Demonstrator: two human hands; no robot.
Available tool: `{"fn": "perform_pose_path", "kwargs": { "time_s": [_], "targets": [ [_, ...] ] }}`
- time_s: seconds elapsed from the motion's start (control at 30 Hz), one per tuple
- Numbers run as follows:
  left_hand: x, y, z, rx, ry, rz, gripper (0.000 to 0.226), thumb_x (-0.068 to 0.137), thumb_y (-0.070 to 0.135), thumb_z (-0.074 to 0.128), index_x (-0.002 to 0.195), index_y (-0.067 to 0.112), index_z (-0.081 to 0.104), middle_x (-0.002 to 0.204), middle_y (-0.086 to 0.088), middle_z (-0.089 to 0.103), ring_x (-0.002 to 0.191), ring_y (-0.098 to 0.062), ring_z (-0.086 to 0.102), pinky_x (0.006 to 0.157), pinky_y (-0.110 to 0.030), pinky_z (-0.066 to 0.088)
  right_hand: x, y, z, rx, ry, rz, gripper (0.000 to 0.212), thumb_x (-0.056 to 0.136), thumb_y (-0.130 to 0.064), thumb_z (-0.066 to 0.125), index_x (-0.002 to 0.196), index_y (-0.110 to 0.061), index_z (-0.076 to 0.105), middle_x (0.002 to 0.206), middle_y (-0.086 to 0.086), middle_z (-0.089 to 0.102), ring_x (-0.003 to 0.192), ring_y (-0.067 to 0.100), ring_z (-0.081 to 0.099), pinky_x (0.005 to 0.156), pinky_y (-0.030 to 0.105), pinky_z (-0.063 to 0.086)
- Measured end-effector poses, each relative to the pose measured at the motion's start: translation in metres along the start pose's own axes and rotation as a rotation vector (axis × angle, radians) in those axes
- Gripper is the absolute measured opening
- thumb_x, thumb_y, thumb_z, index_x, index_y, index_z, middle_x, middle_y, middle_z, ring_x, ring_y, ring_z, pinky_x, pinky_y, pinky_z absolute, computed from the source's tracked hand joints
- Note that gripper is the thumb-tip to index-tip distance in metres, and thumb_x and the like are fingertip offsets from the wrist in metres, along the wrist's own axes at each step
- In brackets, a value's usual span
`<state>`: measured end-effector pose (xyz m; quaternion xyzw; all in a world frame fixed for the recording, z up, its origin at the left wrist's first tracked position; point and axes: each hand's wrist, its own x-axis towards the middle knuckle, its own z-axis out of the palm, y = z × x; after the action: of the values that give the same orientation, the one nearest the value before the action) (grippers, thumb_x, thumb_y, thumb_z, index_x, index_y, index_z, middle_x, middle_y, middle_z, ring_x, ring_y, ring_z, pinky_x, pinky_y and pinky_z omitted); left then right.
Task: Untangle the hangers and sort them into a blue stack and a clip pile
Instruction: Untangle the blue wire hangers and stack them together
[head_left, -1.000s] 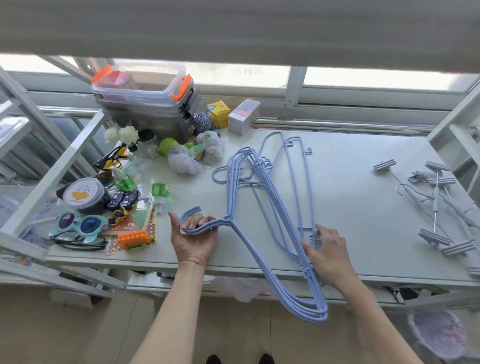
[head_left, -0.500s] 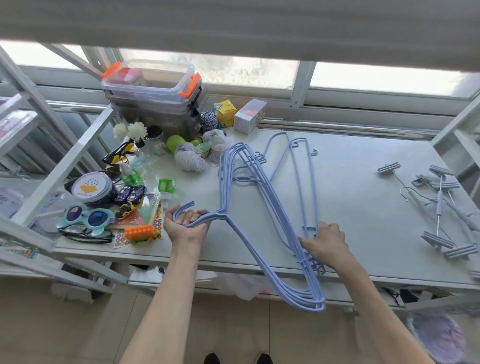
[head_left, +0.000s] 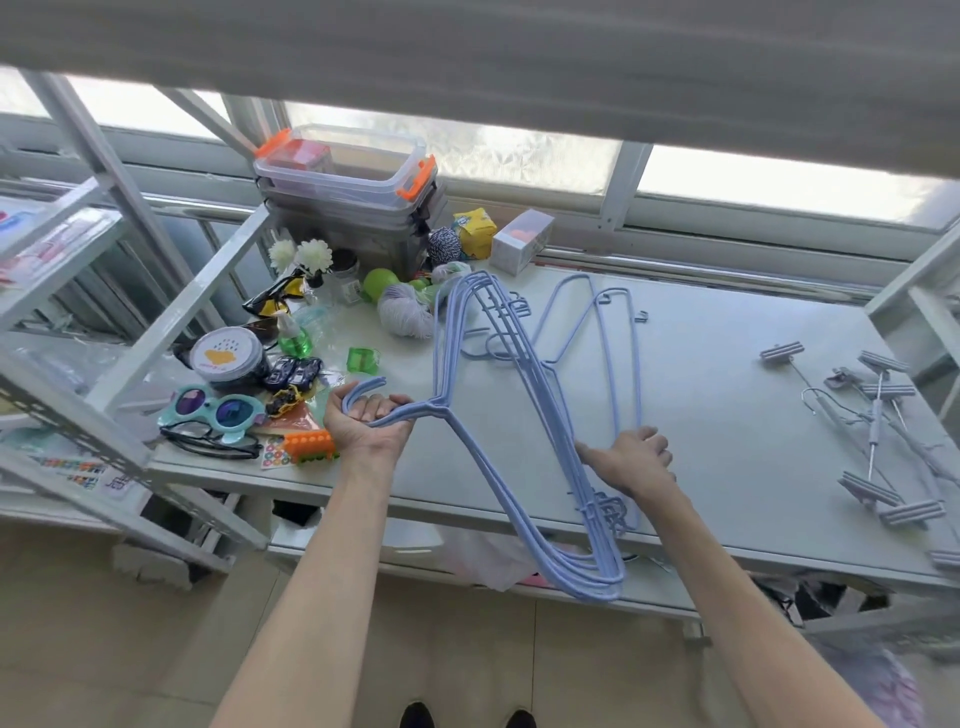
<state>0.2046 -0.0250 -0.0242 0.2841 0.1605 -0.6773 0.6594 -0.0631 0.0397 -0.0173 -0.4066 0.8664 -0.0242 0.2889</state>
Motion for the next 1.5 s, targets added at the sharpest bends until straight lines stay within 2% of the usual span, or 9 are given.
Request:
{"fn": "perform_pose_path", "kwargs": {
  "time_s": [0.17,0.33,0.53,0.67,0.9,1.07,1.23,1.5],
  "targets": [
    [-0.01,0.011,0.005,0.015,-0.027,0.03,0.037,0.057,0.021,0.053,0.031,0.02,0.027,0.028,0.008,0.019,0.026,-0.011,0.018,0.049,-0.019,0.031,-0.003,0.002,0.014,-0.096,0.082,-0.005,0.121,0.068,-0.063,0.072,0.143,0.011,0.012,0.135,0.019,0.028,0.124,0.034,0.031,0.1,0.045,0.034],
    [-0.013,0.019,0.006,0.024,-0.06,0.034,0.036,0.057,0.019,0.054,0.032,0.02,0.028,0.029,0.008,0.02,0.026,-0.011,0.018,0.043,-0.013,0.035,-0.002,0.009,0.008,0.002,0.113,0.027,0.114,0.05,-0.066,0.082,0.129,0.003,0.037,0.132,0.02,0.034,0.124,0.036,0.034,0.101,0.045,0.033],
    [-0.013,0.02,0.006,0.064,-0.068,0.039,0.039,0.057,0.02,0.055,0.03,0.02,0.028,0.028,0.008,0.021,0.026,-0.011,0.019,0.046,-0.018,0.031,-0.004,0.027,0.005,0.105,0.123,0.017,0.123,0.047,-0.059,0.088,0.134,0.006,0.031,0.135,0.021,0.034,0.127,0.035,0.032,0.105,0.042,0.035],
    [-0.009,0.017,0.005,0.067,-0.043,0.032,0.038,0.056,0.02,0.056,0.033,0.021,0.026,0.03,0.008,0.021,0.028,-0.011,0.018,0.048,-0.02,0.031,-0.006,0.031,0.009,0.179,0.183,0.012,0.112,0.055,-0.052,0.087,0.132,0.008,0.032,0.134,0.022,0.036,0.126,0.036,0.034,0.105,0.042,0.033],
    [-0.004,0.01,0.009,0.087,-0.049,0.032,0.036,0.055,0.021,0.056,0.032,0.02,0.028,0.028,0.008,0.022,0.026,-0.012,0.019,0.052,-0.022,0.029,-0.007,0.038,-0.002,0.275,0.324,-0.028,0.099,0.057,-0.04,0.087,0.131,0.005,0.038,0.13,0.018,0.047,0.124,0.036,0.041,0.102,0.042,0.035],
    [-0.004,-0.004,0.014,0.077,-0.041,0.018,0.037,0.055,0.022,0.055,0.03,0.019,0.028,0.028,0.008,0.02,0.025,-0.012,0.018,0.053,-0.022,0.028,-0.005,0.045,-0.021,0.317,0.446,-0.082,0.099,0.055,-0.04,0.088,0.13,0.003,0.041,0.125,0.016,0.05,0.12,0.035,0.043,0.102,0.043,0.033],
    [0.002,-0.019,0.008,0.065,-0.027,0.018,0.039,0.054,0.023,0.056,0.03,0.021,0.025,0.027,0.008,0.019,0.025,-0.012,0.018,0.053,-0.022,0.028,-0.003,0.049,-0.038,0.236,0.497,-0.138,0.097,0.057,-0.041,0.087,0.132,0.001,0.042,0.124,0.016,0.049,0.12,0.034,0.042,0.102,0.042,0.032],
    [0.005,-0.023,0.0,0.069,0.023,0.014,0.038,0.055,0.024,0.055,0.03,0.02,0.027,0.027,0.008,0.02,0.025,-0.012,0.018,0.054,-0.022,0.029,0.005,0.05,-0.042,0.265,0.495,-0.056,0.094,0.06,-0.042,0.085,0.13,0.003,0.042,0.128,0.021,0.048,0.123,0.037,0.04,0.102,0.044,0.033]
  ]
}}
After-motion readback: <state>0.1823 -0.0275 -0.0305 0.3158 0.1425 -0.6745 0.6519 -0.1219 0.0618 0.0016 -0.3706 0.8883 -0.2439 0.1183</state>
